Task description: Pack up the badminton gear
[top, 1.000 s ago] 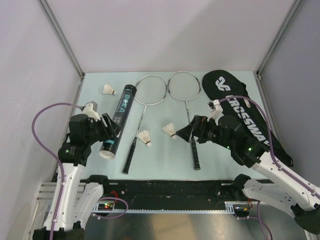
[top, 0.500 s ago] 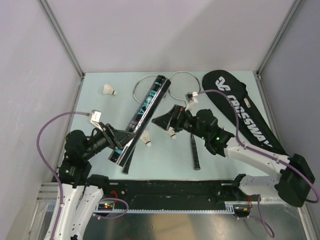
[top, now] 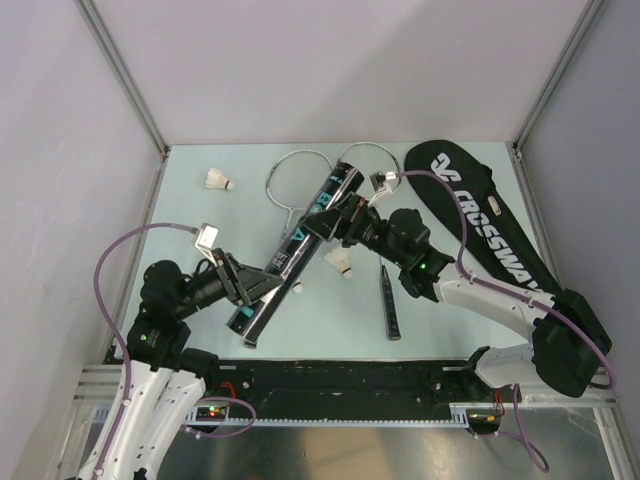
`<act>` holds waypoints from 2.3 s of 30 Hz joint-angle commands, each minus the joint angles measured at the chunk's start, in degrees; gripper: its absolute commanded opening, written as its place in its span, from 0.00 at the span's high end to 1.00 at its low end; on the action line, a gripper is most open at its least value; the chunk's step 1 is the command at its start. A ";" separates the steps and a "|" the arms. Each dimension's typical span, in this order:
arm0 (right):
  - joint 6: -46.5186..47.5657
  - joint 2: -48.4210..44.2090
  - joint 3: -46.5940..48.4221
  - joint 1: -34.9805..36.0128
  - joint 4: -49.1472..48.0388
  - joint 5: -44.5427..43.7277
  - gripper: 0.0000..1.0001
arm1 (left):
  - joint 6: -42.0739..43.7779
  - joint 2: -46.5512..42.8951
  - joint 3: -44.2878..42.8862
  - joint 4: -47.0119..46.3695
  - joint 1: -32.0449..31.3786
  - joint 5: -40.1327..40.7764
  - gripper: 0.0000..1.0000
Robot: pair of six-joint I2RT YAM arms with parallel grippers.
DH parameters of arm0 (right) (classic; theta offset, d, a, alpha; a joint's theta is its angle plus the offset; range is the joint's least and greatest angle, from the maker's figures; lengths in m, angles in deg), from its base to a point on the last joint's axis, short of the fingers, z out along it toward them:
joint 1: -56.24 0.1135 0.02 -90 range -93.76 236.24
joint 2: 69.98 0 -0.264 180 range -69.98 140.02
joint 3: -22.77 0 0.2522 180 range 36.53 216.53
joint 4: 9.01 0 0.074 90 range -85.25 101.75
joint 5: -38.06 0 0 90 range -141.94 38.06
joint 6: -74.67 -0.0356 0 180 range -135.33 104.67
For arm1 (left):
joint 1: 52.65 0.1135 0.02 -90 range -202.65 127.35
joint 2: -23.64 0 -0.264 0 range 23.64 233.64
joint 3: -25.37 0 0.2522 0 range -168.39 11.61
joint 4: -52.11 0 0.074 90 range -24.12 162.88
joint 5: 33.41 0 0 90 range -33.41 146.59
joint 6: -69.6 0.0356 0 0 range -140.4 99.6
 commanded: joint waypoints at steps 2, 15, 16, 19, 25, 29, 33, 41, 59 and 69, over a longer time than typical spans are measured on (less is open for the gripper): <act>-0.63 -0.09 2.70 -1.34 -4.57 2.25 0.08 | 0.39 0.96 -0.10 -4.70 -0.82 -3.93 0.93; 2.60 -6.85 0.77 0.27 -2.95 3.01 0.52 | 7.93 11.42 -5.89 -4.72 -5.31 -7.49 0.03; 2.32 -7.11 0.54 0.29 -3.41 2.86 0.53 | 8.67 12.89 -6.56 -4.73 -6.50 -7.44 0.02; 1.95 -7.66 0.30 0.31 -3.48 2.52 0.55 | 10.68 16.59 -7.87 -4.72 -10.91 -6.48 0.01; 2.96 -9.46 -0.75 0.69 -0.61 2.64 0.56 | 11.82 19.80 -8.21 -4.72 -13.72 -4.62 0.16; 4.68 -11.89 -1.67 0.48 4.01 4.34 0.41 | 12.19 19.63 -7.49 -4.73 -13.82 -4.71 0.42; 8.77 -17.50 -1.87 -1.85 13.40 6.88 0.12 | 13.81 18.17 -6.61 -4.62 -13.84 -4.97 0.56; 16.74 -34.12 -1.28 -14.63 36.62 13.21 0.01 | 23.05 16.50 -9.04 2.04 -13.83 -3.40 0.59; 22.04 -32.11 13.97 -29.60 48.89 38.03 0.41 | 51.34 16.13 -12.20 15.74 -29.61 17.97 0.66; 23.91 -29.18 13.91 -29.58 52.22 42.26 0.44 | 52.72 12.56 -12.33 15.73 -29.93 18.09 0.67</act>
